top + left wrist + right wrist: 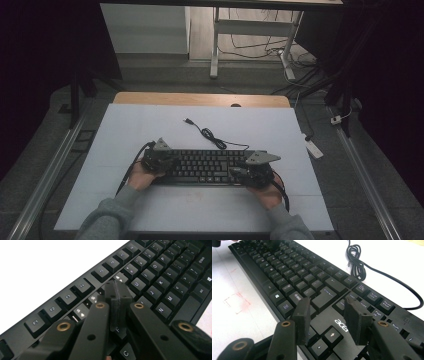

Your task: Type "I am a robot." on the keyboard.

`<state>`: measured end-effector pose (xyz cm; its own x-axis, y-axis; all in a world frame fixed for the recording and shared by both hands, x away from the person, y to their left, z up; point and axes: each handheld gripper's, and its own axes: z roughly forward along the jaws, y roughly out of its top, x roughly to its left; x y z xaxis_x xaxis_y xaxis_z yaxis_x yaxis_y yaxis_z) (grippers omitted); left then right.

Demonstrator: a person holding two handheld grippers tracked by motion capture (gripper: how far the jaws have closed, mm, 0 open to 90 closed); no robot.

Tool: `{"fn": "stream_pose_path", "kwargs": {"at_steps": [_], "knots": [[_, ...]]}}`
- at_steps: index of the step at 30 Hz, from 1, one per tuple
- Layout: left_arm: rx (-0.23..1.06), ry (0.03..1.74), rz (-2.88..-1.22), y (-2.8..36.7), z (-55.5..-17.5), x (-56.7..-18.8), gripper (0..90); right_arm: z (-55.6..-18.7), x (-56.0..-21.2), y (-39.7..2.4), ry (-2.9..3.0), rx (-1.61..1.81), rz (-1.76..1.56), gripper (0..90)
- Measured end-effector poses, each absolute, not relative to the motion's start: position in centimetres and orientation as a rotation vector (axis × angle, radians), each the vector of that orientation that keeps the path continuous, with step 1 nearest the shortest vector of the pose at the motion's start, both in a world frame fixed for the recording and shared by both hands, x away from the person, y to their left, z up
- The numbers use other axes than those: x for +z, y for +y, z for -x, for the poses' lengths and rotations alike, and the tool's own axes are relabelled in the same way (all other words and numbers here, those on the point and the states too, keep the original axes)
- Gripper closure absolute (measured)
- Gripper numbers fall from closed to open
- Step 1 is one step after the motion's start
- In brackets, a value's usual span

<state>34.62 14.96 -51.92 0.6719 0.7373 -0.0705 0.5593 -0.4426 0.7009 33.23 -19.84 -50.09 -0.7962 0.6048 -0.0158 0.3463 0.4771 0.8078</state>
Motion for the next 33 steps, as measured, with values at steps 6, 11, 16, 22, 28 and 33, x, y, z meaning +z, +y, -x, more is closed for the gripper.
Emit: {"fn": "stream_pose_path", "kwargs": {"at_steps": [6, 11, 16, 22, 28, 33], "knots": [[0.319, 0.992, -2.177, 14.8, -34.6, -52.0, 89.3, -33.3, -50.1, -19.9, 2.428, 1.234, -0.807, 56.6], [0.317, 0.993, -2.177, 14.8, -34.6, -52.1, 89.3, -33.3, -50.1, -19.9, 2.428, 1.233, -0.807, 56.5], [0.31, 0.996, -2.182, 14.7, -34.7, -52.3, 89.3, -33.3, -50.1, -19.9, 2.428, 1.223, -0.808, 56.5], [0.344, 0.977, -2.131, 15.1, -34.3, -51.5, 86.0, -33.3, -50.1, -19.9, 2.426, 1.232, -0.808, 56.4], [0.36, 0.996, -2.028, 16.6, -33.4, -50.0, 63.2, -33.3, -50.0, -20.0, 2.425, 1.234, -0.81, 56.2], [0.354, 1.027, -2.008, 17.4, -32.6, -49.3, 42.8, -33.2, -50.0, -20.1, 2.423, 1.239, -0.811, 56.2]]}}
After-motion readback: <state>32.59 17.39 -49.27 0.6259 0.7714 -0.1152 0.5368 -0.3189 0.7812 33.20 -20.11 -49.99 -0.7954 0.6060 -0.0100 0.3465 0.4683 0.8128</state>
